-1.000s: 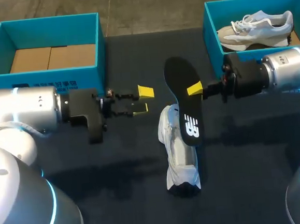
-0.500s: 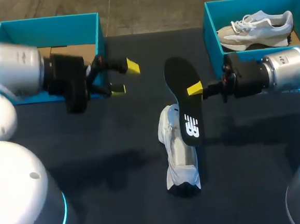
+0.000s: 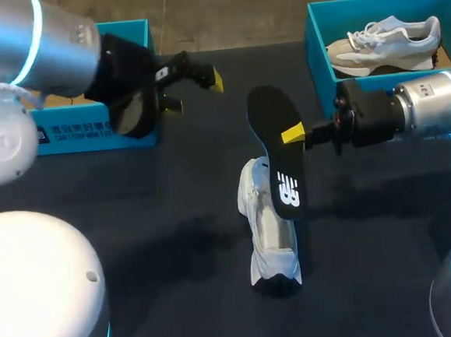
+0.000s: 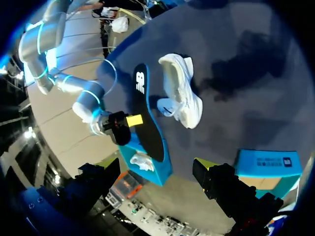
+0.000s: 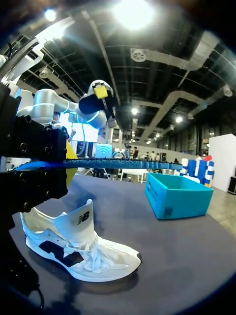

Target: Take the shoe out of the shoebox, open the shoe tongue, remove and reinsert the insole, then place the shoe into the shoebox

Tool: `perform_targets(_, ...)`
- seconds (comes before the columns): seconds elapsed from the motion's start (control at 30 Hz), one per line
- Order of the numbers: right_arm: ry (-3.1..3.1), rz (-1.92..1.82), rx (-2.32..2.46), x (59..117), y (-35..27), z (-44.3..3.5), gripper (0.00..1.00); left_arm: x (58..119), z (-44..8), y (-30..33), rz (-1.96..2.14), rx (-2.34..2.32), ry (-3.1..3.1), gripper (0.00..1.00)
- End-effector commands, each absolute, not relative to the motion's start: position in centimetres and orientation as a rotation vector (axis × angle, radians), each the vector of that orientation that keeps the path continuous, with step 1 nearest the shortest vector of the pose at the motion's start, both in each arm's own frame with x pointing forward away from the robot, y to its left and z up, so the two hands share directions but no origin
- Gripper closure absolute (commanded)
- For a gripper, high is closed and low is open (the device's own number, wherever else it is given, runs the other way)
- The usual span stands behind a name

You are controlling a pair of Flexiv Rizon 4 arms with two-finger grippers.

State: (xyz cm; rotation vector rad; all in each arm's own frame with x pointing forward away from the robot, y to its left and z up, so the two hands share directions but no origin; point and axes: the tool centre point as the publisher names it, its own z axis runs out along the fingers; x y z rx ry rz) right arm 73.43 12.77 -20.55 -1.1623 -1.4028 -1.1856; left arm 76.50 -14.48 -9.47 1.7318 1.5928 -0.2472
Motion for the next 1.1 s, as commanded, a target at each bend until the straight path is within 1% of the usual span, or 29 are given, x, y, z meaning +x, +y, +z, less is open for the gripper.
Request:
perform_targets(0.03, -1.402, -1.187, -1.165, 73.3, 12.8, -20.5, 1.00, 78.5, -8.5, -15.6, 0.012, 1.907, 1.874, 0.00)
perform_targets(0.2, -1.402, -1.187, -1.165, 73.3, 12.8, -20.5, 1.00, 81.1, -8.8, -16.6, -0.134, 1.970, 2.000, 0.00)
perform_targets(0.37, -1.402, -1.187, -1.165, 73.3, 12.8, -20.5, 1.00, 81.9, -8.8, -18.8, -0.097, 2.063, 2.048, 0.00)
perform_targets(0.5, -1.402, -1.187, -1.165, 73.3, 12.8, -20.5, 1.00, 81.8, -8.4, -20.8, 0.043, 2.117, 2.110, 0.00)
perform_targets(0.73, -1.402, -1.187, -1.165, 73.3, 12.8, -20.5, 1.00, 82.1, -9.0, -23.2, 0.079, 2.240, 2.182, 0.00)
perform_targets(0.87, -1.402, -1.187, -1.165, 73.3, 12.8, -20.5, 1.00, 81.4, -9.4, -24.1, 0.134, 2.297, 2.200, 0.00)
perform_targets(1.1, -1.402, -1.187, -1.165, 73.3, 12.8, -20.5, 1.00, 81.1, -10.1, -24.5, 0.118, 2.318, 2.232, 0.00)
